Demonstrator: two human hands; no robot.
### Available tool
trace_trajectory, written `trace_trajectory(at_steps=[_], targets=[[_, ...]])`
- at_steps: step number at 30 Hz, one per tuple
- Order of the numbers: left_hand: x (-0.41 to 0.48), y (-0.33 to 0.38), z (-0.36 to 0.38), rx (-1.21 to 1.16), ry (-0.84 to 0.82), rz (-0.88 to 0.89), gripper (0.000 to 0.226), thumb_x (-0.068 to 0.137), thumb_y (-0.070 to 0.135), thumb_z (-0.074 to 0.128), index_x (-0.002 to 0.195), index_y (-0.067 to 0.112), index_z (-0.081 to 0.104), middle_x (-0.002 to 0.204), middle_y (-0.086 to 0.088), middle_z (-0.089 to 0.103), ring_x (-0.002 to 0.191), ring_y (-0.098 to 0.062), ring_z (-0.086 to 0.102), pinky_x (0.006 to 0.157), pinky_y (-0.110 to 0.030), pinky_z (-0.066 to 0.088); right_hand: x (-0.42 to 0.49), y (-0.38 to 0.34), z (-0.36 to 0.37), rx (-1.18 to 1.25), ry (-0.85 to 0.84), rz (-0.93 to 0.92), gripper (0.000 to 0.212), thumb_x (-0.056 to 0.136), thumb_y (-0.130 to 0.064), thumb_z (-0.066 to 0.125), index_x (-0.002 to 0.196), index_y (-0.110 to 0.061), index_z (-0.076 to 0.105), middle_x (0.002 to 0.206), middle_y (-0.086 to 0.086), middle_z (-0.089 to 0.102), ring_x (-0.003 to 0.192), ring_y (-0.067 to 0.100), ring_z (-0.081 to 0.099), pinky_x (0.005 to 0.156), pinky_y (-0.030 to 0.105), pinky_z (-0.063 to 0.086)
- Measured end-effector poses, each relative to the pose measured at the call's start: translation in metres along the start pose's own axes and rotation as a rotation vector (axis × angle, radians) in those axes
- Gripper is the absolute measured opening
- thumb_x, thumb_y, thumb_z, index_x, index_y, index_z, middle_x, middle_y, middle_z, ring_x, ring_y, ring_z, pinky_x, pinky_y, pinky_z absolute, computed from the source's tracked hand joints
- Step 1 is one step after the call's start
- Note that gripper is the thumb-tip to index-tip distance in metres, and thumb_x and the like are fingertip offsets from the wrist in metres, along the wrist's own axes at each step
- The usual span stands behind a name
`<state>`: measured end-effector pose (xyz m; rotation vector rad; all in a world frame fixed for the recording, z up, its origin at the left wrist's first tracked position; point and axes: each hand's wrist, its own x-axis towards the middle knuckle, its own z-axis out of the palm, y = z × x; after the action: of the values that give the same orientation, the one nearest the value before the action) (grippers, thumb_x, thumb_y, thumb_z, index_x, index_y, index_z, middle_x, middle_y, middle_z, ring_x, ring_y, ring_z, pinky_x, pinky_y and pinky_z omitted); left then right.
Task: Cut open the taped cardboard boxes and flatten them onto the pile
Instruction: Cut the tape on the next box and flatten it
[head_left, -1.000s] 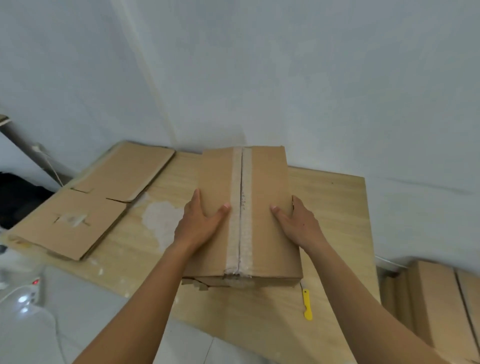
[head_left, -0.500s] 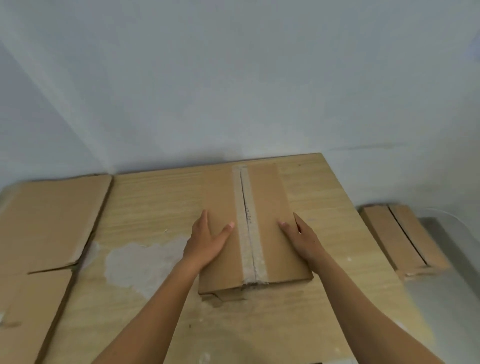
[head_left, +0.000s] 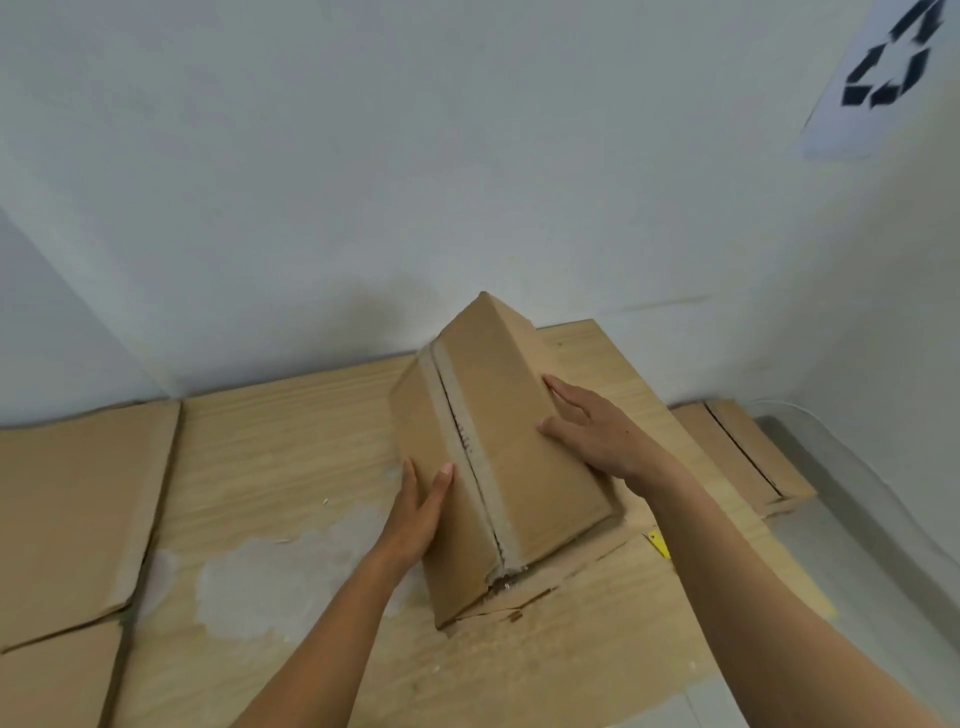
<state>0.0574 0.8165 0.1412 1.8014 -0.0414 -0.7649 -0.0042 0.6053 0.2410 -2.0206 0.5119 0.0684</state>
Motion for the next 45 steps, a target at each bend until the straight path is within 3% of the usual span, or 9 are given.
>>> trace_trajectory(at_steps=[7, 11, 18, 21, 28, 32, 36, 41, 45], targets=[[-0.012, 0.04, -0.027, 0.199, 0.421, 0.351, 0.059, 0.098, 0.047, 0.038, 0.147, 0.015, 0.033, 0.153, -0.002, 0.033, 0.139, -0.014, 0.029, 0.11, -0.027, 0.023, -0.009, -0.028, 0.038, -0.438, 0.103, -0.016, 0.065, 0.087, -0.059, 0.047, 0.144, -0.049, 0.018, 0.155, -0.009, 0.018, 0.14, 0.025, 0.016, 0.108, 0.051, 0.018], [-0.029, 0.07, -0.014, 0.237, 0.292, 0.528, 0.057, 0.095, 0.051, 0.042, 0.145, 0.024, 0.037, 0.151, 0.007, 0.036, 0.137, -0.007, 0.032, 0.114, -0.035, 0.029, -0.013, -0.038, 0.052, -0.481, 0.117, -0.058, 0.065, 0.087, -0.067, 0.039, 0.145, -0.044, 0.023, 0.155, -0.008, 0.019, 0.14, 0.026, 0.013, 0.108, 0.05, 0.018], [-0.035, 0.075, -0.011, 0.183, 0.107, 0.345, 0.083, 0.088, 0.062, 0.049, 0.153, 0.034, 0.005, 0.158, 0.009, 0.02, 0.142, -0.012, 0.026, 0.116, -0.043, 0.027, -0.013, -0.041, 0.053, -0.133, 0.139, -0.028, 0.06, 0.095, -0.042, 0.048, 0.144, -0.012, 0.031, 0.148, 0.009, 0.033, 0.135, 0.027, 0.031, 0.103, 0.034, 0.031], [-0.035, 0.074, -0.015, 0.166, 0.092, 0.312, 0.076, 0.093, 0.052, 0.047, 0.153, 0.034, 0.004, 0.155, 0.009, 0.026, 0.138, -0.014, 0.032, 0.114, -0.043, 0.03, -0.014, -0.045, 0.052, -0.053, 0.065, -0.009, 0.058, 0.095, -0.039, 0.051, 0.144, -0.013, 0.033, 0.142, 0.004, 0.044, 0.125, 0.021, 0.045, 0.09, 0.025, 0.036], [-0.041, 0.067, -0.028, -0.072, 0.08, 0.272, 0.041, 0.101, 0.024, 0.042, 0.132, 0.047, 0.028, 0.126, 0.015, 0.051, 0.103, 0.0, 0.055, 0.083, -0.029, 0.05, -0.017, -0.055, 0.055, -0.116, -0.002, -0.115, 0.059, 0.096, -0.028, 0.05, 0.149, -0.02, 0.025, 0.142, 0.001, 0.045, 0.124, 0.019, 0.046, 0.1, 0.031, 0.039], [-0.039, 0.06, -0.046, -0.033, 0.202, 0.244, 0.057, 0.1, 0.025, 0.041, 0.151, 0.031, 0.016, 0.141, 0.008, 0.041, 0.113, -0.008, 0.051, 0.089, -0.03, 0.047, -0.023, -0.059, 0.078, -0.051, -0.064, -0.171, 0.063, 0.097, -0.027, 0.048, 0.151, -0.026, 0.015, 0.147, -0.001, 0.037, 0.125, 0.017, 0.044, 0.102, 0.03, 0.039], [-0.03, 0.054, -0.068, 0.172, 0.469, 0.273, 0.055, 0.091, 0.033, 0.056, 0.143, 0.025, 0.039, 0.143, -0.005, 0.042, 0.125, -0.022, 0.046, 0.105, -0.046, 0.041, -0.031, -0.067, 0.107, 0.042, -0.067, -0.277, 0.051, 0.098, -0.031, 0.045, 0.146, -0.03, 0.025, 0.135, -0.008, 0.044, 0.113, 0.009, 0.046, 0.096, 0.03, 0.041], [-0.032, 0.051, -0.079, 0.187, 0.37, 0.063, 0.112, 0.058, 0.088, 0.049, 0.15, 0.031, 0.019, 0.152, -0.004, 0.028, 0.138, -0.03, 0.03, 0.111, -0.052, 0.03, -0.031, -0.067, 0.13, 0.126, -0.183, -0.328, 0.042, 0.103, -0.029, 0.035, 0.145, -0.025, 0.035, 0.145, -0.012, 0.039, 0.13, 0.0, 0.033, 0.109, 0.019, 0.023], [-0.031, 0.038, -0.091, 0.129, 0.35, -0.006, 0.126, 0.044, 0.086, 0.054, 0.151, 0.035, 0.01, 0.153, -0.001, 0.025, 0.135, -0.03, 0.032, 0.11, -0.053, 0.03, -0.025, -0.058, 0.138, 0.037, -0.217, -0.338, 0.042, 0.1, -0.018, 0.042, 0.141, -0.02, 0.043, 0.145, -0.008, 0.041, 0.133, 0.003, 0.034, 0.107, 0.013, 0.023]])
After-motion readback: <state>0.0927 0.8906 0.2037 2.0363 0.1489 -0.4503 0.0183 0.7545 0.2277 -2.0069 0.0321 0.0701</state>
